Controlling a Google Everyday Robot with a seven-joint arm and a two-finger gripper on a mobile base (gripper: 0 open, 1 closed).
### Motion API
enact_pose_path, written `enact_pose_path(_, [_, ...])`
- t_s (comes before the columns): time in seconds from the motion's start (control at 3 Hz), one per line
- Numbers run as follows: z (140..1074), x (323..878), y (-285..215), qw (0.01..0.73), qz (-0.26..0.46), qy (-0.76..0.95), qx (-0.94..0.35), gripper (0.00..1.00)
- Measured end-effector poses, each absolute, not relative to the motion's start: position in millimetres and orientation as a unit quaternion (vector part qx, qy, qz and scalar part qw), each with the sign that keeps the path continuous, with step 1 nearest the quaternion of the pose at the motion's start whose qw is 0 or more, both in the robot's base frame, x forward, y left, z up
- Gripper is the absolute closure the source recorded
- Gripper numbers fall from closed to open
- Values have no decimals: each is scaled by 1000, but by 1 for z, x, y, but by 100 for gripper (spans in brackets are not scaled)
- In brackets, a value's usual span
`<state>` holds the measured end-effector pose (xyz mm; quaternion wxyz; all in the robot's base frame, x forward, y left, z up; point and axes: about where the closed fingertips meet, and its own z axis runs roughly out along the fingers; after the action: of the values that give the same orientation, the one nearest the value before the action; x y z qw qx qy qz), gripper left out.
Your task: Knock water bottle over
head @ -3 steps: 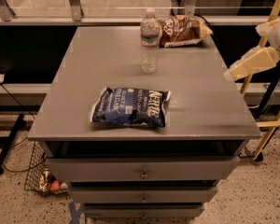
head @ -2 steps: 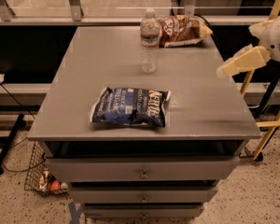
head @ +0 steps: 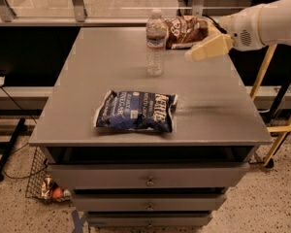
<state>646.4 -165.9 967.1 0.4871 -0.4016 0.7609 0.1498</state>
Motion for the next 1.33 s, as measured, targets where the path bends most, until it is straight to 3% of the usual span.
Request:
enact_pose_path(0.67, [956, 670, -94, 479, 189, 745, -424, 0])
enact_pose_path(1.33, [948, 688, -52, 486, 222, 738, -413, 0])
